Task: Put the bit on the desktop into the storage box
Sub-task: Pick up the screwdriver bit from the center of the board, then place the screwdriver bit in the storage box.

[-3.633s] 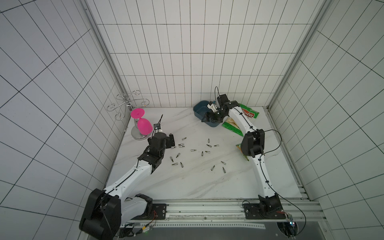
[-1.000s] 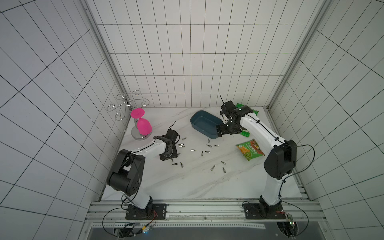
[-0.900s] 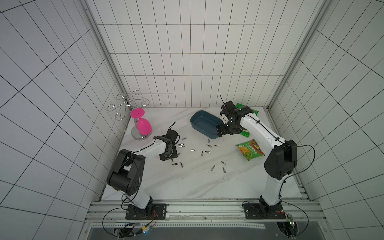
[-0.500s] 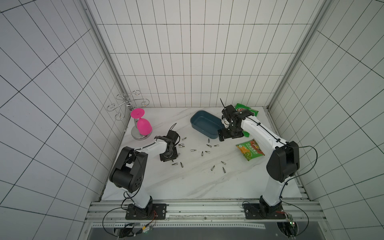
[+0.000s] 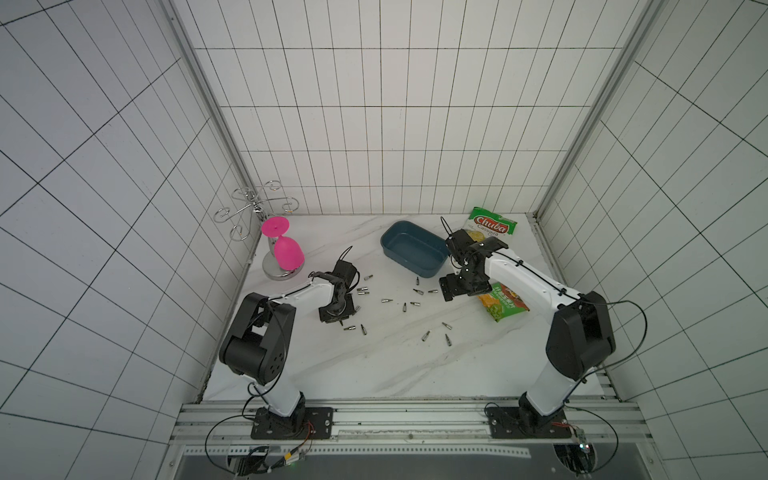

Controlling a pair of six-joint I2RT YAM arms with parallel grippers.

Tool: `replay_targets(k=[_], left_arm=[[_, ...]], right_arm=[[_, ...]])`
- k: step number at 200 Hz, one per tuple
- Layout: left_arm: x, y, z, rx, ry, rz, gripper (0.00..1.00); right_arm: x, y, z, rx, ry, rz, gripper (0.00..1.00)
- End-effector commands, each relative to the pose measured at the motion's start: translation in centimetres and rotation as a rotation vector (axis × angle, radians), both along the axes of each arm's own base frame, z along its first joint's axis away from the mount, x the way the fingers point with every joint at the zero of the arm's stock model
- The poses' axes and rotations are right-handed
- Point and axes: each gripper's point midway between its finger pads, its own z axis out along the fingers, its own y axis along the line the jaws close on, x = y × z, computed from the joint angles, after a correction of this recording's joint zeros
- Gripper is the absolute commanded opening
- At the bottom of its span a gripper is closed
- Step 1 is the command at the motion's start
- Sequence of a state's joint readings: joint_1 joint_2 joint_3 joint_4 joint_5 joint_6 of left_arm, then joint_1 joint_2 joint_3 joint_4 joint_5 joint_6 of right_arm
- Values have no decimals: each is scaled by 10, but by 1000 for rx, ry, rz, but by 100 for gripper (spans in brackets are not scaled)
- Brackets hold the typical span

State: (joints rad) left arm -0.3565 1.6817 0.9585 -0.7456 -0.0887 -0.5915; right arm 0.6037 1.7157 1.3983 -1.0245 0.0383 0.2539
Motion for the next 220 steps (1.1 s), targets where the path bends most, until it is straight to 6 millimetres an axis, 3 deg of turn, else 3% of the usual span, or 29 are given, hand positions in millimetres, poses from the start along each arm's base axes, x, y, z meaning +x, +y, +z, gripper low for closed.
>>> replay_targets(k=[1, 32, 51, 105, 135, 151, 220], left_arm=[[-2, -3, -8, -12, 25, -10, 14], [2, -6, -6, -23, 22, -20, 1], [6, -7, 3, -22, 6, -22, 0], [43, -26, 83, -101, -171, -48, 0], [81, -63, 127, -209, -248, -125, 0], [105, -85, 139, -248, -277, -159, 0], [196, -177, 136, -417, -401, -260, 0]], right_arm=[[-8, 2, 1, -8, -28, -12, 93], [-22, 0, -6, -22, -11, -11, 92], [-30, -1, -11, -37, 3, -11, 90], [-43, -10, -16, -43, 6, -46, 90], [-48, -14, -20, -48, 16, -54, 90], [-50, -15, -21, -47, 13, -53, 90], [-51, -18, -22, -47, -3, -59, 90]])
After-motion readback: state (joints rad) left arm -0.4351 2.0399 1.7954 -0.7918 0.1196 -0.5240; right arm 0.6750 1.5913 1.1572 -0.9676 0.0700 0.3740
